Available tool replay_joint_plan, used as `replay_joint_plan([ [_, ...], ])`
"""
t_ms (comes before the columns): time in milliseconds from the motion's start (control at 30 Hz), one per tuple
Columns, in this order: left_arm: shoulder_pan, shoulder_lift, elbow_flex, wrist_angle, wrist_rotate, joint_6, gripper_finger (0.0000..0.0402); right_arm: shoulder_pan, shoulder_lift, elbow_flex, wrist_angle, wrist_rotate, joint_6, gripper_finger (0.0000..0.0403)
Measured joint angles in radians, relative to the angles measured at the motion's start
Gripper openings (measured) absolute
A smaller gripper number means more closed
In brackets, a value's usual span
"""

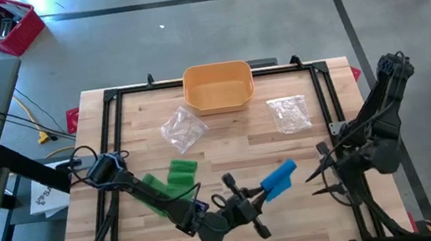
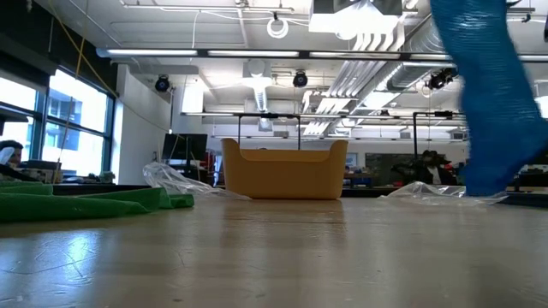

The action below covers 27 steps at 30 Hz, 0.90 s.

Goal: Roll bandage
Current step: Roll the blue bandage

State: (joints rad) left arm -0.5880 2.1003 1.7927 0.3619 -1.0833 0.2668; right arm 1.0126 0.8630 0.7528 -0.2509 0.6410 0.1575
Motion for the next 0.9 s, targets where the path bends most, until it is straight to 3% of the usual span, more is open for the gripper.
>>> replay_joint_plan([
  [100, -0.012, -0.019, 0.0, 0.004, 0.012, 0.006, 0.0011, 0.006, 0.041, 0.0, -0.079, -0.013, 0.102, 0.0161],
  [233, -0.026, -0.03, 0.0, 0.006, 0.021, 0.006, 0.0011, 0.01, 0.134, 0.0, -0.132, 0.082, 0.211, 0.0161],
  [533, -0.041, -0.029, 0.0, 0.0, 0.033, -0.001, 0.0012, -0.069, 0.325, 0.0, 0.02, 0.14, 0.159, 0.016],
  [700, -0.043, -0.029, 0.0, 0.0, 0.035, -0.003, 0.0012, -0.122, 0.315, 0.0, 0.01, 0.13, 0.148, 0.0149],
  [900, -0.044, -0.029, 0.0, -0.003, 0.035, -0.003, 0.0012, -0.119, 0.211, 0.001, -0.055, -0.027, 0.204, 0.0142],
])
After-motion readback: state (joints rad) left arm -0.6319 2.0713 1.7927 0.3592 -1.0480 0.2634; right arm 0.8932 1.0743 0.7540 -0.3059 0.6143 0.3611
